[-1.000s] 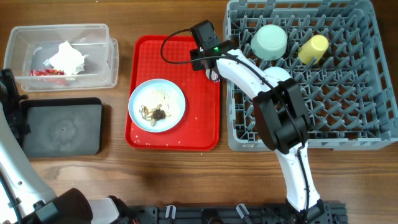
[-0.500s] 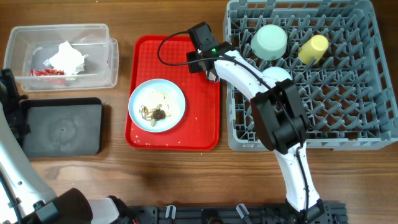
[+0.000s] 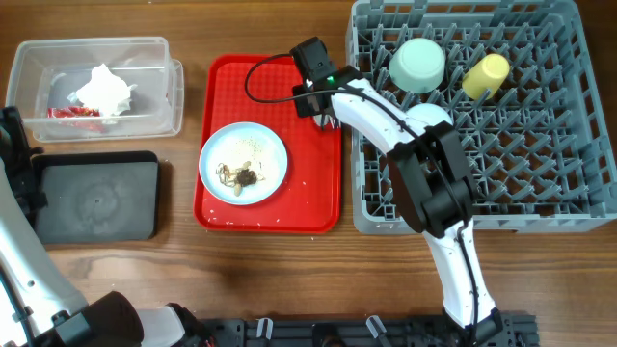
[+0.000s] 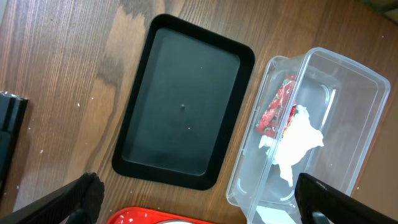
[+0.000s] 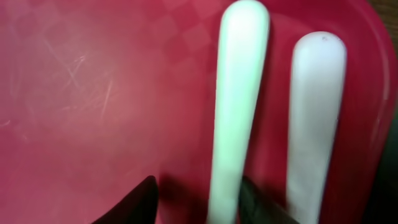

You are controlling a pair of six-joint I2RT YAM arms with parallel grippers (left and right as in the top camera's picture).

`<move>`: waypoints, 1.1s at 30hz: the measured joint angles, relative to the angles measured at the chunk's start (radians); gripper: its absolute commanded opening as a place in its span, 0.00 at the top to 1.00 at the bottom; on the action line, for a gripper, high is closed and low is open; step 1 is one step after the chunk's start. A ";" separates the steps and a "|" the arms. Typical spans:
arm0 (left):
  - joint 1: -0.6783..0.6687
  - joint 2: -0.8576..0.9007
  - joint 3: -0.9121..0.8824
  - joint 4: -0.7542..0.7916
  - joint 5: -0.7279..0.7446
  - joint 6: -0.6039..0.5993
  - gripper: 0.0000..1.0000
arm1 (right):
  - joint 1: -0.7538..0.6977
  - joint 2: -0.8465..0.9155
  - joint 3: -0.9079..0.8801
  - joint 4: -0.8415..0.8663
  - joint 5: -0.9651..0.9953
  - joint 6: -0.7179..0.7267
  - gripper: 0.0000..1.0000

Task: Sort waste into correct bins and load items into the dishwasher rack
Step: 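Close the right gripper on the white spoon and lift it, then carry the spoon to the rack and drop it in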

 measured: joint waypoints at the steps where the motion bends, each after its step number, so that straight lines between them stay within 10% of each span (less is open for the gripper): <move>1: 0.000 0.000 0.000 0.000 0.000 0.000 0.00 | 0.006 0.000 0.000 0.000 -0.005 0.003 0.69; 14: 0.000 0.000 0.000 0.000 0.000 0.000 0.00 | 0.029 -0.015 0.002 -0.010 -0.048 0.052 0.94; 33: 0.000 0.000 0.000 0.000 0.000 0.000 0.00 | -0.099 -0.367 0.002 -0.095 -0.086 0.129 0.96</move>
